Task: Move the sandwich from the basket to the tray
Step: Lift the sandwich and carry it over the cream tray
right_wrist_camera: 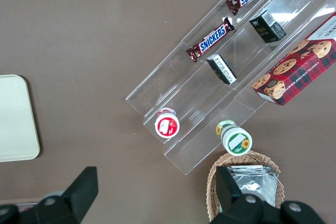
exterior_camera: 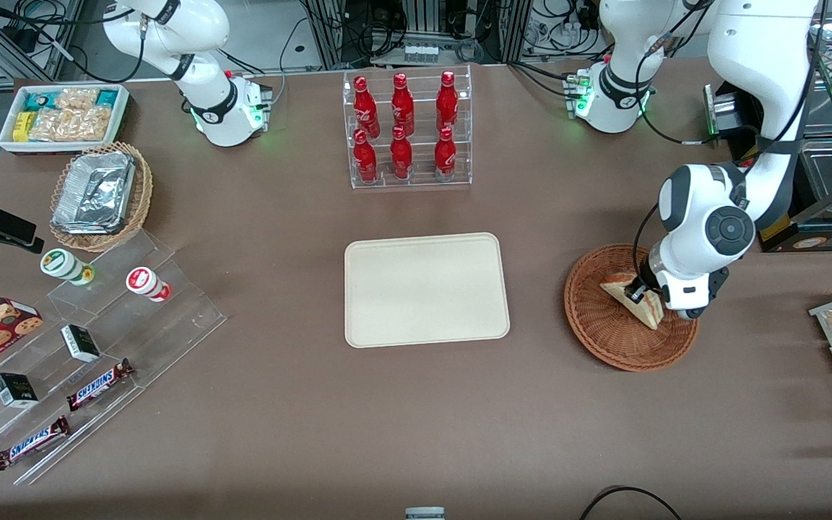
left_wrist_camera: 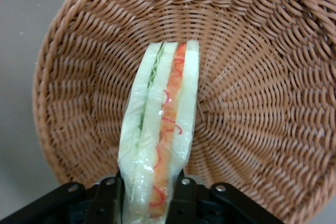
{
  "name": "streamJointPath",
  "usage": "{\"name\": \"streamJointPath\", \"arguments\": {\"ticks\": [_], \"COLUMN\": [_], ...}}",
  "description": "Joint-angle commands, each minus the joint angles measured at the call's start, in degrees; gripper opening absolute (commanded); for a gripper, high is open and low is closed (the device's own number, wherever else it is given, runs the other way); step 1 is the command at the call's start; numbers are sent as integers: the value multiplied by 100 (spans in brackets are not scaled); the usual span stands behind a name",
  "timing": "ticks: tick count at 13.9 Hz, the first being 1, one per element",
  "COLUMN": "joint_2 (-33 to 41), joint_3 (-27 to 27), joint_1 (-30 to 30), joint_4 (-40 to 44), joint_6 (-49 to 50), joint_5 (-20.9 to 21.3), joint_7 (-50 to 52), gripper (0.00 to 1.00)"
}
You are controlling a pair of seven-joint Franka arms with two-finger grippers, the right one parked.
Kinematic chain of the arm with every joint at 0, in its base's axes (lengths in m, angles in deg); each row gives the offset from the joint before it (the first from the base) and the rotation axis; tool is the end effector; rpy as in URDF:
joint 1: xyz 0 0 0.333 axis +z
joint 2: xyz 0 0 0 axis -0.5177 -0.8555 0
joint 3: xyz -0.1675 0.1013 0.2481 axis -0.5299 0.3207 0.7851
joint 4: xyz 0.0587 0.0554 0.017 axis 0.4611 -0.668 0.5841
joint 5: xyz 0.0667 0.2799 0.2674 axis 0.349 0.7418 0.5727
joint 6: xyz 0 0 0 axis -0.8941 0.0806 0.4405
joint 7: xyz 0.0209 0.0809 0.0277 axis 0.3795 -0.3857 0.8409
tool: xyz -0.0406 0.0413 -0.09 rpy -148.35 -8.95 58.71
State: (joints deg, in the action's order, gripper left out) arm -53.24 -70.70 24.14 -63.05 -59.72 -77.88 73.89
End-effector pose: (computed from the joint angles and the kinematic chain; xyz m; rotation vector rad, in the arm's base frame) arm 0.5497 -0.0691 0.2704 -2.8070 -1.2462 0.1670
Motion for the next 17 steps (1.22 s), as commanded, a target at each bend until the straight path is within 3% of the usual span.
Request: {"name": "streamJointPath", "arguments": {"ticks": [1,4,8,17], "joint_2": [118,74,-198,-1568], "joint_3": [-293,-636,-1268,-1296], "joint_1": [-34,-34,-87,-1764], "joint_4": [631,1221,1573,2768], "joint_6": [943,1612,1711,1034], "joint_5": [55,55,64,99], "joint_7": [19,-498,-579,-62], "gripper": [0,0,0,0]}}
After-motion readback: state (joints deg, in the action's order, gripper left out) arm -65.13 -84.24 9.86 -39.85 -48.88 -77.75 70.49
